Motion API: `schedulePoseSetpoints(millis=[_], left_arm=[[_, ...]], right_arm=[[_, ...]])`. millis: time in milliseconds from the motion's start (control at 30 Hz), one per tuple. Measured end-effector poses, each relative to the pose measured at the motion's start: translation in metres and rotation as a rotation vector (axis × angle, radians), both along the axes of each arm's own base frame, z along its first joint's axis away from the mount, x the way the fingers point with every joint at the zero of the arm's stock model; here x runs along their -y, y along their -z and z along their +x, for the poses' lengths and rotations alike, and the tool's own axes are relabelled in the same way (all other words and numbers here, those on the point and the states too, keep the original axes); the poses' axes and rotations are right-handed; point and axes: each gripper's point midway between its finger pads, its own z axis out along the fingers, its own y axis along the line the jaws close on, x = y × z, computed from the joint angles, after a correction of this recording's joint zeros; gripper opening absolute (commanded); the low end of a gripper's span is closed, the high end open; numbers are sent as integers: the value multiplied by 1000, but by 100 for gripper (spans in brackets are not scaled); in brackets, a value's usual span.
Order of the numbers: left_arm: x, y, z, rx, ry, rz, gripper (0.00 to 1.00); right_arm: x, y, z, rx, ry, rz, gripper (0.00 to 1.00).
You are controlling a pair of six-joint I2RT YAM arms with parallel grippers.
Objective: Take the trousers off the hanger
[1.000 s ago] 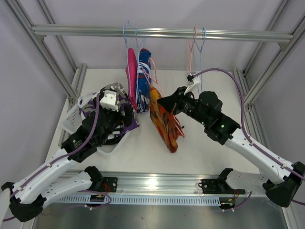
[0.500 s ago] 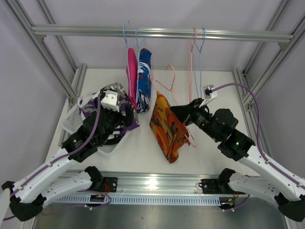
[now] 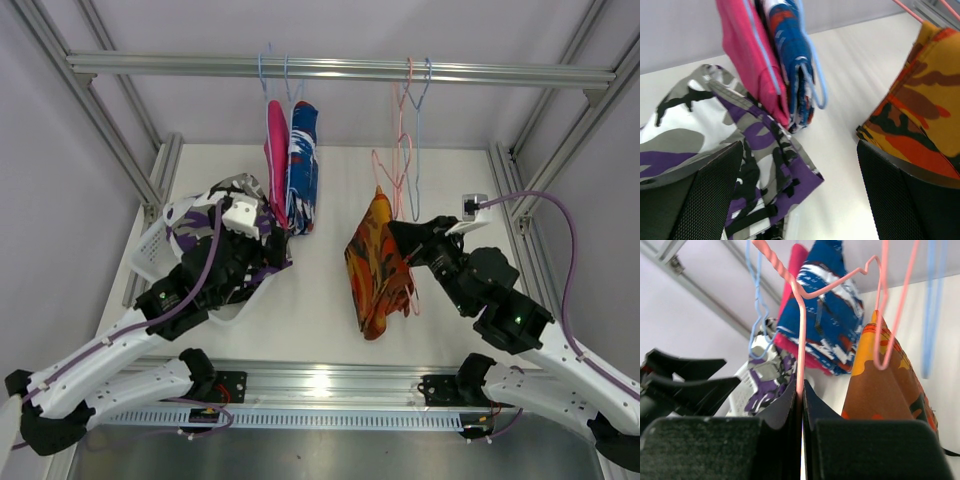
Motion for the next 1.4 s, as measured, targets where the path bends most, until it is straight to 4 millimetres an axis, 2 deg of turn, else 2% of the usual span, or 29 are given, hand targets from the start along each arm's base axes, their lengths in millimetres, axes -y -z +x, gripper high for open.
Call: schedulePoseSetpoints(millis=[100, 233, 400, 567, 700, 900, 1167, 1400], left_arm=[[14, 5, -5, -11, 42, 16, 99], [41, 17, -17, -30, 116, 64, 100], [81, 42, -43, -51, 216, 166, 100], [102, 56, -63, -48, 264, 233, 99], [112, 56, -76, -31, 282, 235, 99], [142, 45, -98, 22, 322, 94, 99], [188, 86, -106, 20, 364, 71, 99], [211, 108, -110, 19, 387, 60, 99]], right_arm=[[7, 6, 6, -10, 55, -8, 0], [15, 19, 13, -25, 117, -25, 0], [18, 48, 21, -54, 167, -66, 0], [22, 67, 25, -80, 204, -91, 0], [25, 70, 27, -95, 229, -85, 0], [24, 75, 26, -120, 232, -61, 0], [26, 85, 24, -155, 236, -78, 0], [29, 86, 22, -165, 236, -69, 0]])
